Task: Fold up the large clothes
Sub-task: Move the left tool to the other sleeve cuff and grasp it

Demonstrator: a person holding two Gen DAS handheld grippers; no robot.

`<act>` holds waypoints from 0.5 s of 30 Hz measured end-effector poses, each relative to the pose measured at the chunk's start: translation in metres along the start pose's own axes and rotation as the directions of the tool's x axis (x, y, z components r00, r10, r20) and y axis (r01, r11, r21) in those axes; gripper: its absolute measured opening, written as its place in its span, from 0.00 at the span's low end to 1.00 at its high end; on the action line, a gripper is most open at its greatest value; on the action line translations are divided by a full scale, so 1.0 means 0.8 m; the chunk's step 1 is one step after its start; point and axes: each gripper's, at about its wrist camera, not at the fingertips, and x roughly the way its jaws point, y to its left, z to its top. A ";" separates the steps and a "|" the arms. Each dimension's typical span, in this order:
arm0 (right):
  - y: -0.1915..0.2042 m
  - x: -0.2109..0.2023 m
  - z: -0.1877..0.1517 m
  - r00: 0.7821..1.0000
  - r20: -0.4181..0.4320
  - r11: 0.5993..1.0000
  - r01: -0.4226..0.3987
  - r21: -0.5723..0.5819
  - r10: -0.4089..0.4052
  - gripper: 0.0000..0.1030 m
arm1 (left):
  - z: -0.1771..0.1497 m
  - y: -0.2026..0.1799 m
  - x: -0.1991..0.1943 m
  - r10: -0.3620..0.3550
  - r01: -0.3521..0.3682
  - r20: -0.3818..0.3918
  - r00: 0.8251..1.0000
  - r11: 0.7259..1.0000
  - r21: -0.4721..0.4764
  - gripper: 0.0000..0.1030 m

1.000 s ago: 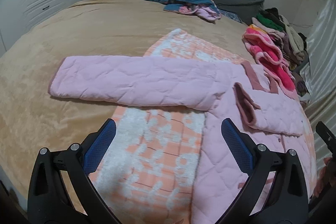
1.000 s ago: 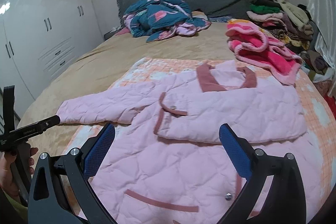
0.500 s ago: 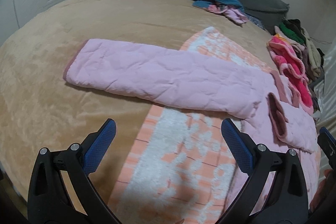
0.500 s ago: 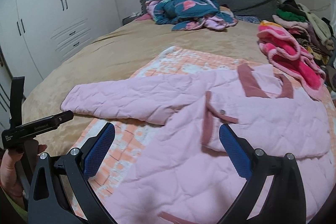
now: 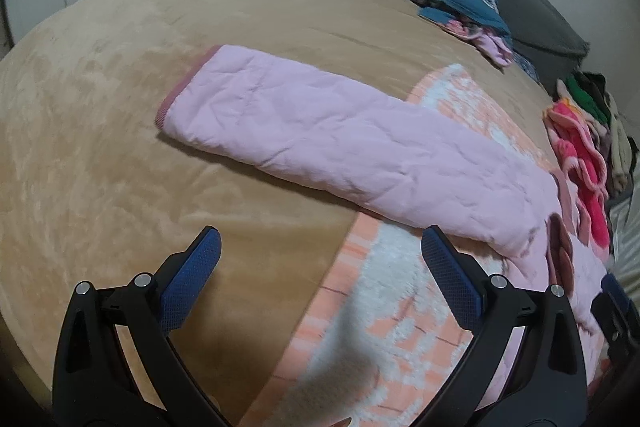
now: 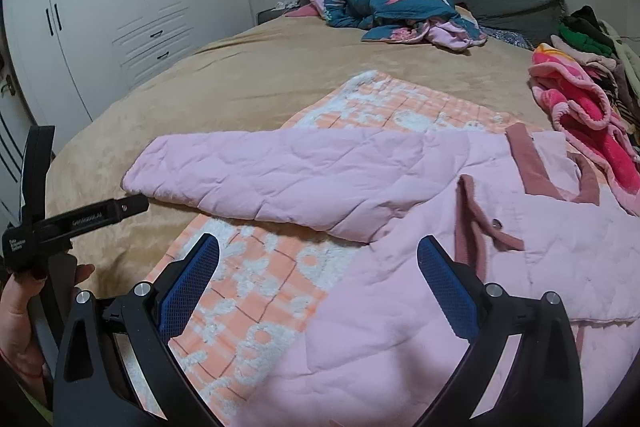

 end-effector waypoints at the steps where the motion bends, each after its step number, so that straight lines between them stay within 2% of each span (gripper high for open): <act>1: 0.002 0.003 -0.001 1.000 -0.002 1.000 -0.002 -0.002 0.002 0.96 | 0.001 0.005 0.004 0.002 -0.002 -0.004 1.000 1.000 -0.014 0.91; 4: 0.008 0.012 -0.002 1.000 -0.019 1.000 -0.003 -0.014 0.002 0.96 | 0.005 0.019 0.016 0.010 -0.012 -0.020 1.000 0.998 -0.066 0.91; 7: 0.010 0.018 -0.004 1.000 -0.026 1.000 0.006 -0.026 -0.006 0.96 | 0.010 0.033 0.028 -0.015 0.012 -0.028 0.999 0.991 -0.131 0.91; 13: -0.002 0.034 -0.013 0.999 -0.052 1.000 0.003 -0.005 -0.004 0.96 | 0.013 0.065 0.060 -0.021 0.010 -0.036 0.999 0.961 -0.277 0.91; 15: -0.009 0.043 -0.016 0.998 -0.065 1.000 -0.003 0.015 0.004 0.96 | 0.014 0.076 0.069 0.002 -0.014 -0.038 0.999 0.950 -0.312 0.91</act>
